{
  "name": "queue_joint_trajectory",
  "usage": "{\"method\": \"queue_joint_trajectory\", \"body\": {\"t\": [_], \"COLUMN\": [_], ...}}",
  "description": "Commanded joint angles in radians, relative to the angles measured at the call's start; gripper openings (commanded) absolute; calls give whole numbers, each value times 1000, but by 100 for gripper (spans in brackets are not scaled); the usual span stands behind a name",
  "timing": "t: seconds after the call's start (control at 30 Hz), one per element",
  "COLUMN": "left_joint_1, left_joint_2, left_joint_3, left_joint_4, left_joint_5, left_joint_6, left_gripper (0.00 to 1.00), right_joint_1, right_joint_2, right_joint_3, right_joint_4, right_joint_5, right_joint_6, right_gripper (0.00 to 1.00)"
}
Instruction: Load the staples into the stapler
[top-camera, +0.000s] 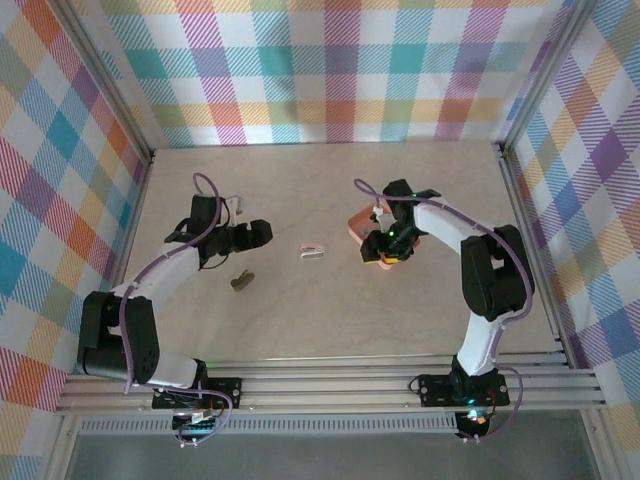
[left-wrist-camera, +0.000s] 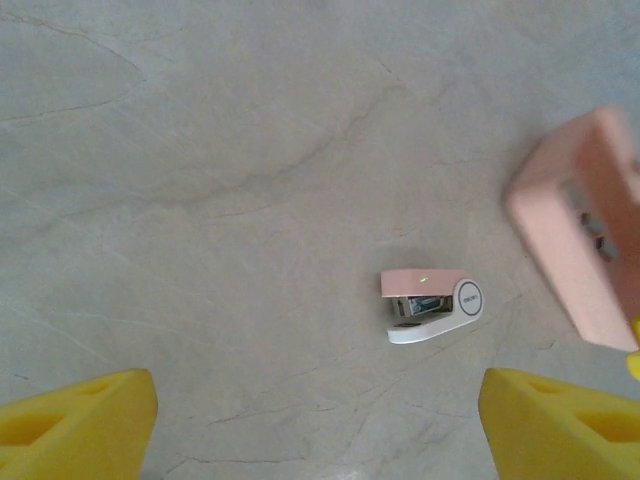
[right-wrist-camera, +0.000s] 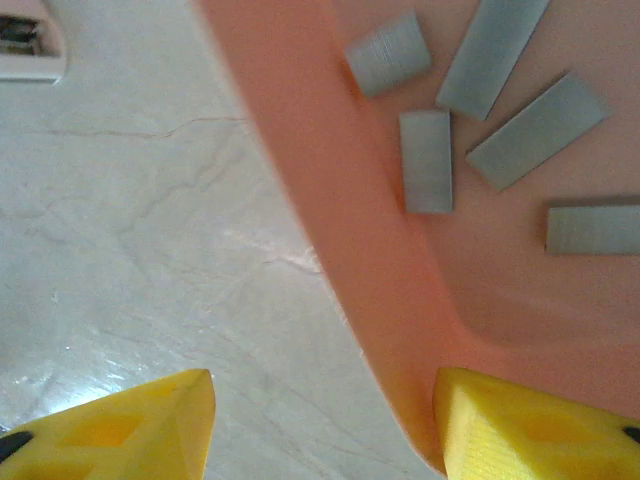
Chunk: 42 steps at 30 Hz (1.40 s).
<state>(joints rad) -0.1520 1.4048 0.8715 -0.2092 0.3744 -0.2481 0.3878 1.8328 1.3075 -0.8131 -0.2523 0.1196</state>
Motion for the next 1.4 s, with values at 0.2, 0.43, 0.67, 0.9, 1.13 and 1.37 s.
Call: {"method": "queue_joint_trajectory", "body": {"t": [0.2, 0.43, 0.67, 0.9, 1.13, 1.37], "left_joint_1": [5, 31, 73, 81, 81, 81], "left_joint_2": [-75, -140, -148, -128, -133, -140], "left_joint_3": [-26, -102, -147, -165, -177, -182], "left_joint_4": [-7, 45, 101, 142, 167, 186], "left_joint_5": [-4, -49, -22, 32, 34, 33], "left_joint_6": [-25, -70, -103, -75, -50, -54], "left_gripper": [84, 85, 85, 85, 84, 85], "right_joint_1": [71, 230, 273, 276, 276, 276], "right_joint_2": [-94, -56, 159, 346, 439, 451], "right_joint_3": [150, 151, 336, 490, 538, 514], "right_joint_4": [-33, 103, 105, 88, 97, 106], "right_joint_5": [123, 127, 67, 71, 53, 31], "right_joint_6": [-138, -722, -966, -1031, -1053, -1054], "right_gripper": [64, 75, 76, 76, 69, 51]}}
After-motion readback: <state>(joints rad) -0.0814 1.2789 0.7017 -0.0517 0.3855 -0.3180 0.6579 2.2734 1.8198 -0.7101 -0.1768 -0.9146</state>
